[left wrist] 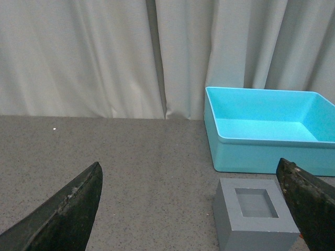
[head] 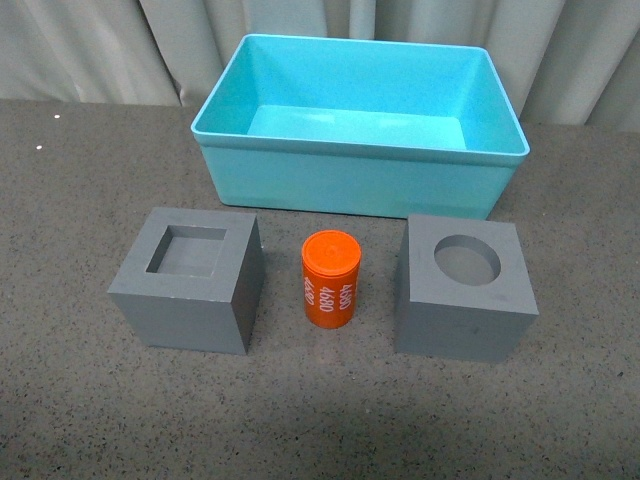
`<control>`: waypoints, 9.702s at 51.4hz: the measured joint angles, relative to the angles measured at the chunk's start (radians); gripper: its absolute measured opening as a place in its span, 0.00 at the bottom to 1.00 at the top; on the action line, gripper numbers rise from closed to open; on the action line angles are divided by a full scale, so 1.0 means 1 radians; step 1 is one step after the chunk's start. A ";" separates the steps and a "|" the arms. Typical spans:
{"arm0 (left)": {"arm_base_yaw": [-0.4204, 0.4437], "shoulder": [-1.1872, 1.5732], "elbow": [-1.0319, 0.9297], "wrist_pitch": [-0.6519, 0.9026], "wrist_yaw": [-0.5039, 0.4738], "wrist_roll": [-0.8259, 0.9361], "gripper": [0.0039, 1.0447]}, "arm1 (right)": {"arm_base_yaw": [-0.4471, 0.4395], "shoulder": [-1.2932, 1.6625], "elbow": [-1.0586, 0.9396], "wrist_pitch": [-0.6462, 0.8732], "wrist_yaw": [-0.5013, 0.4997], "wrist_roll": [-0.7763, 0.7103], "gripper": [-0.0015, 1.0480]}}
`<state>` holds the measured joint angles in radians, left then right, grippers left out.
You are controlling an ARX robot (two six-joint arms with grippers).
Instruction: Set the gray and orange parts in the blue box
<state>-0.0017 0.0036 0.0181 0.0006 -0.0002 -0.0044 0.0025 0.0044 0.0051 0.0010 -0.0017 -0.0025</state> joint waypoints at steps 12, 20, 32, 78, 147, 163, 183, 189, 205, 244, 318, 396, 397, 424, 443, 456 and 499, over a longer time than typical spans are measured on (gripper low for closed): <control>0.000 0.000 0.000 0.000 0.000 0.000 0.94 | 0.000 0.000 0.000 0.000 0.000 0.000 0.91; 0.000 0.000 0.000 0.000 0.000 0.000 0.94 | 0.000 0.000 0.000 0.000 0.000 0.000 0.91; 0.000 0.000 0.000 0.000 0.000 0.000 0.94 | 0.000 0.000 0.000 0.000 0.000 0.000 0.91; 0.000 0.000 0.000 0.000 -0.001 0.000 0.94 | 0.314 1.400 0.460 0.266 0.174 0.040 0.91; 0.000 0.000 0.000 0.000 0.000 0.000 0.94 | 0.334 1.604 0.693 0.039 0.139 0.263 0.16; 0.000 0.000 0.000 0.000 -0.001 0.000 0.94 | 0.301 1.482 0.847 0.080 0.090 0.190 0.16; 0.000 0.000 0.000 0.000 0.000 0.000 0.94 | 0.267 1.834 1.168 0.084 0.026 0.130 0.16; 0.000 0.000 0.000 0.000 0.000 0.000 0.94 | 0.259 1.914 1.231 0.062 0.018 0.126 0.16; 0.000 0.000 0.000 0.000 -0.001 0.000 0.94 | 0.258 2.090 1.347 -0.008 0.007 0.131 0.16; 0.000 0.000 0.000 0.000 0.000 0.000 0.94 | 0.233 2.237 1.518 -0.142 0.022 0.141 0.21; -0.057 0.788 0.310 0.051 -0.203 -0.177 0.94 | 0.269 1.463 0.635 0.362 0.087 0.096 0.91; -0.247 1.767 0.724 0.114 -0.034 -0.183 0.39 | 0.269 1.463 0.635 0.362 0.087 0.095 0.91; -0.249 1.768 0.725 0.114 -0.034 -0.184 0.36 | 0.269 1.463 0.635 0.362 0.087 0.095 0.91; -0.299 1.613 0.888 0.029 -0.081 -0.255 0.17 | 0.270 1.463 0.635 0.362 0.087 0.095 0.91; -0.335 1.810 1.234 0.031 -0.080 -0.251 0.17 | 0.269 1.463 0.635 0.362 0.087 0.095 0.91; -0.297 2.005 1.374 0.031 -0.086 -0.240 0.17 | 0.269 1.463 0.635 0.362 0.087 0.095 0.91; -0.277 2.213 1.522 -0.040 -0.109 -0.206 0.17 | 0.270 1.463 0.635 0.362 0.087 0.095 0.91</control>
<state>-0.2783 2.2166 1.5398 -0.0395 -0.1093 -0.2100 0.2729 1.4673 0.6403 0.3630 0.0849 0.0929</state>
